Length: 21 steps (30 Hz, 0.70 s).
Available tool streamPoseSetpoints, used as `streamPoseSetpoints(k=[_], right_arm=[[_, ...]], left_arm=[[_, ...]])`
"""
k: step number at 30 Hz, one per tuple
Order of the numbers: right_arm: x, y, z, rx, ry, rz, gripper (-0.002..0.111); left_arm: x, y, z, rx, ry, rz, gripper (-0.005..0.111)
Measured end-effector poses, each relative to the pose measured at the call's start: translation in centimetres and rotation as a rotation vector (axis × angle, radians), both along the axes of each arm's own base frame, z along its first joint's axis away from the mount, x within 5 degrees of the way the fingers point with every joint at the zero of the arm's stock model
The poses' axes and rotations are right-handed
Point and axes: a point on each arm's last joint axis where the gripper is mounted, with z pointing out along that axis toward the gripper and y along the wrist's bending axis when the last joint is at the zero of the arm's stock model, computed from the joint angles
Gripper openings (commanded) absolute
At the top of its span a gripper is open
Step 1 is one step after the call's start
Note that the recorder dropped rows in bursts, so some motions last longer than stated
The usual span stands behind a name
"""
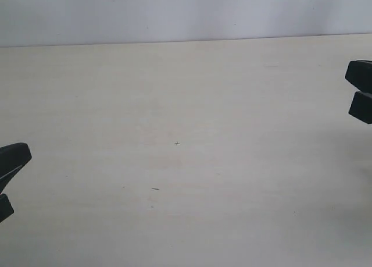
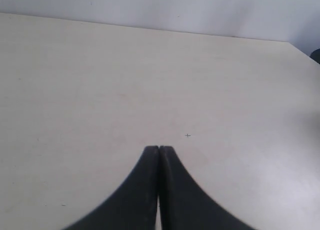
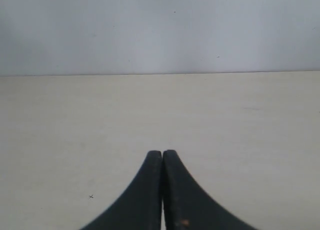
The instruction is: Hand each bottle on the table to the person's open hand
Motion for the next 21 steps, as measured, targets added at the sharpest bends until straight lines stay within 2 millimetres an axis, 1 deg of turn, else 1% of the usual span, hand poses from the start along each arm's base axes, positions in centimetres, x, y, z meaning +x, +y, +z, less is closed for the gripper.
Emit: streamPoseSetpoints(k=[4, 10, 21], right_arm=[[-0.3, -0.1, 0.3, 0.007, -0.015, 0.003, 0.0], [-1.2, -0.4, 1.2, 0.033, -0.082, 0.003, 0.0], [-4.1, -1.6, 3.5, 0.102, -0.262, 0.003, 0.0]], left_arm=[[0.0, 0.0, 0.0, 0.0, 0.0, 0.0, 0.002], [0.0, 0.0, 0.0, 0.0, 0.0, 0.0, 0.002], [0.0, 0.0, 0.0, 0.0, 0.0, 0.0, 0.002]])
